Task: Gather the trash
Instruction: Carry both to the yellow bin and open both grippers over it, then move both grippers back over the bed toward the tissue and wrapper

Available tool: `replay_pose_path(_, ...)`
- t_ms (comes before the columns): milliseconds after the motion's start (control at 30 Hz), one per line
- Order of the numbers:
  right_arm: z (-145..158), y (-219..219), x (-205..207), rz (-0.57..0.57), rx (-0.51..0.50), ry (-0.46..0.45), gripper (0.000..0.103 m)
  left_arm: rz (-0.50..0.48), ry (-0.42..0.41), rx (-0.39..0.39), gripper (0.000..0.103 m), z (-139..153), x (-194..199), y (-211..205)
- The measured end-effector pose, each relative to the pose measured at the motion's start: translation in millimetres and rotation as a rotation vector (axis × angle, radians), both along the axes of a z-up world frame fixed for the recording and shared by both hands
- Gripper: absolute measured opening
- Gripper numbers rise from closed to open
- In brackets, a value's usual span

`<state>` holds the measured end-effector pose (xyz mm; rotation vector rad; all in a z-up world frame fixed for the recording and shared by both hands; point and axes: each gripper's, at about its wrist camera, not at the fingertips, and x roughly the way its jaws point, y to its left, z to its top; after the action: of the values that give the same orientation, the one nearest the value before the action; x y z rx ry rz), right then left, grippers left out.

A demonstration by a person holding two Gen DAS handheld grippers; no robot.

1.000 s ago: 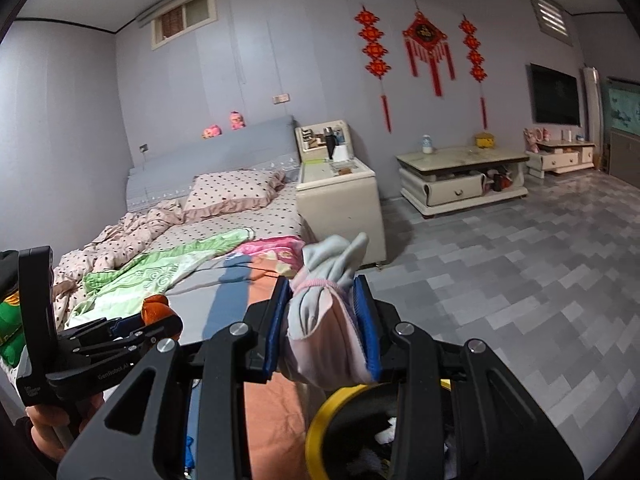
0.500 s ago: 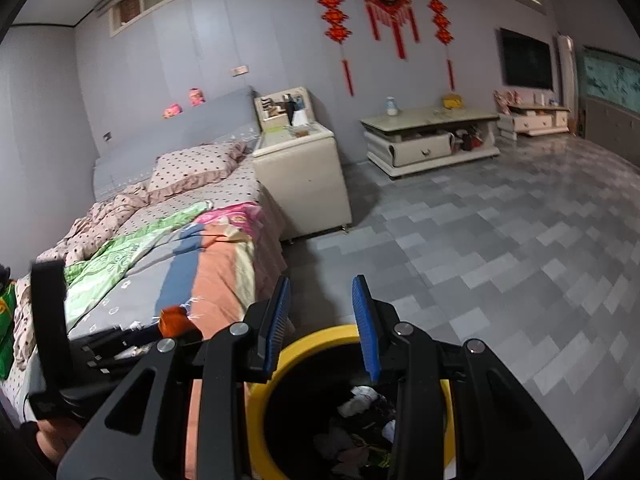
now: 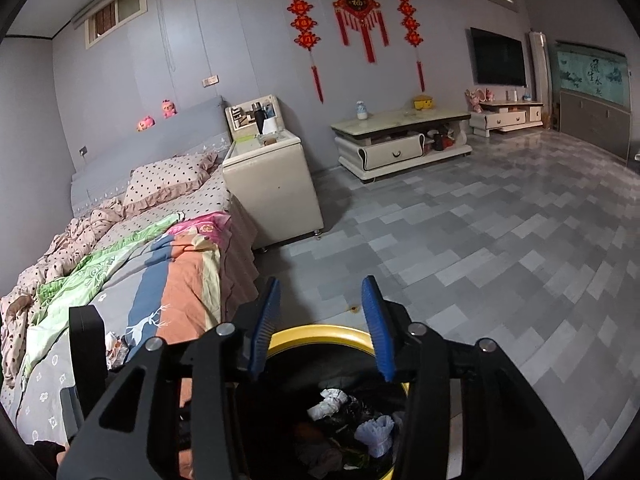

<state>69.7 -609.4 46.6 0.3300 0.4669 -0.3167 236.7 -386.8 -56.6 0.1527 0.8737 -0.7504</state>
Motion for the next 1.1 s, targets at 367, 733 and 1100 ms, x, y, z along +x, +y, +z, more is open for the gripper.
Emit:
replay_pose_path(367,8,15,1,0.006,0.013,-0.006,0.06,0.074,-0.021,-0.002,0.088,12,8,32)
replay_pose_path(733,24,78,31,0.119,0.001,-0.008,0.077,0.214,-0.079,0.023,0.089,27,30,116)
replay_pose_path(1100,37,164,71,0.273,-0.03,-0.013,0.083,0.409,-0.103,0.061,0.089,34,63,236)
